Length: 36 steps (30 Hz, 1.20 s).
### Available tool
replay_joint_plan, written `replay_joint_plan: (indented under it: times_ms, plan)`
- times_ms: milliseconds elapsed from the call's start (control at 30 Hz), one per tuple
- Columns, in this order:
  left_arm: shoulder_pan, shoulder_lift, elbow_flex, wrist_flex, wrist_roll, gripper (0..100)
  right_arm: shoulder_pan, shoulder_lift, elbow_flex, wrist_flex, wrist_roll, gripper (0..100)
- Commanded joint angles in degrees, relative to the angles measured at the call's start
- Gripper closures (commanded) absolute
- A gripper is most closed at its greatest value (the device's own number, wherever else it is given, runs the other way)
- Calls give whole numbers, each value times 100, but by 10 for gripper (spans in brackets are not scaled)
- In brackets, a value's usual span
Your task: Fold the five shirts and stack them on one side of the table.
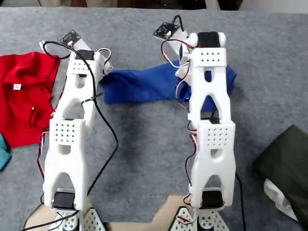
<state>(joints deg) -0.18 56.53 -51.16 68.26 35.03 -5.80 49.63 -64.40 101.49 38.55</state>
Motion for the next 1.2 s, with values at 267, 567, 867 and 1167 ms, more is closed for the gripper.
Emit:
replay_joint_plan:
  times_ms: [267, 567, 867, 1167]
  plan:
    - [62, -84, -299, -70, -35, 981, 699, 593, -910, -519, 290, 758]
    - [53, -84, -299, -79, -35, 981, 444, 716, -1288, -914, 475, 760]
    - [44, -84, -299, -79, -35, 981, 470, 725, -1121, -862, 448, 761]
    - [44, -84, -299, -70, -35, 981, 558, 760, -804, -1196, 457, 822]
